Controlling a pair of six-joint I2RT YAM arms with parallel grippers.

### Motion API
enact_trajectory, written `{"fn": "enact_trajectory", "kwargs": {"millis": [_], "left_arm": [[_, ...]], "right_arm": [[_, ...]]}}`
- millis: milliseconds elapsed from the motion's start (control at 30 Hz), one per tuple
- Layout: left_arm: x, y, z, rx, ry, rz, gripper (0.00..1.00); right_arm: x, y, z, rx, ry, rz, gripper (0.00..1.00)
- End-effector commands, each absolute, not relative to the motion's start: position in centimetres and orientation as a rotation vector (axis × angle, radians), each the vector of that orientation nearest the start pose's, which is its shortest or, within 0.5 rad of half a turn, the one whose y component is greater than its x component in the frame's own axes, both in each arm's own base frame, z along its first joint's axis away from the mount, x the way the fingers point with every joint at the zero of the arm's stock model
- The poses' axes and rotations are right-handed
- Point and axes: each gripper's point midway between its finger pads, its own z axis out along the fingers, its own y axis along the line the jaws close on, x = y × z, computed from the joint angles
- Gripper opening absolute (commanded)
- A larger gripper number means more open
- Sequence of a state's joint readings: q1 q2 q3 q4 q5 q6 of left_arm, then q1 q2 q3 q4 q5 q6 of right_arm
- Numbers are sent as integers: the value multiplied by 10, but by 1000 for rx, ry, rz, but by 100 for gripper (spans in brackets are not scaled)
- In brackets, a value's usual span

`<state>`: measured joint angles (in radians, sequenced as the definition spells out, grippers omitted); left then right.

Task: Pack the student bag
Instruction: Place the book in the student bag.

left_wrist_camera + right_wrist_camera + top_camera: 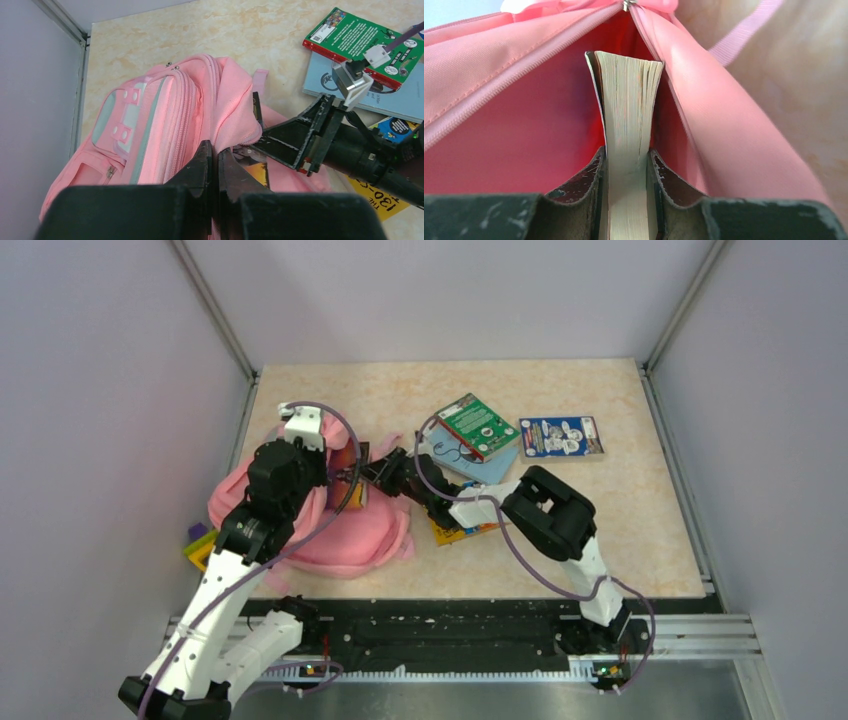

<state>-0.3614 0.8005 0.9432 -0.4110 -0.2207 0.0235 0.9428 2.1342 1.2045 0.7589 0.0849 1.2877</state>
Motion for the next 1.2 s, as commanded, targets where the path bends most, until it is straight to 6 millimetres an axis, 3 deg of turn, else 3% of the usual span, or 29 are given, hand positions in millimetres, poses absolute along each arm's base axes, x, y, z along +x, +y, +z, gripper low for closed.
{"fn": "enact_trajectory", "kwargs": {"millis": [0,167,267,433,533,633,833,967,1167], "left_arm": [[296,-76,355,142,1595,-122,0],[296,-76,355,145,1598,-124,0],[297,-76,354,144,1600,-121,0],[297,-76,354,144,1602,-122,0],[296,-76,355,142,1596,-123,0],[295,-75,356,139,1593,-121,0],[296,-74,355,135,1598,-115,0],[297,-75,353,140,1596,-112,0],[298,-73,352,137,1598,-103,0]], "right_arm": [[343,537,189,397,1746,1612,0],[330,562,157,349,1819,1536,0],[326,574,148,310,1839,1489,2],[322,575,150,248,1831,1465,27],[320,560,155,208,1809,1391,54],[317,542,170,156,1768,1329,67],[295,502,212,-12,1678,1229,73],[286,472,217,-97,1715,1091,77],[284,418,209,-209,1796,869,86]]}}
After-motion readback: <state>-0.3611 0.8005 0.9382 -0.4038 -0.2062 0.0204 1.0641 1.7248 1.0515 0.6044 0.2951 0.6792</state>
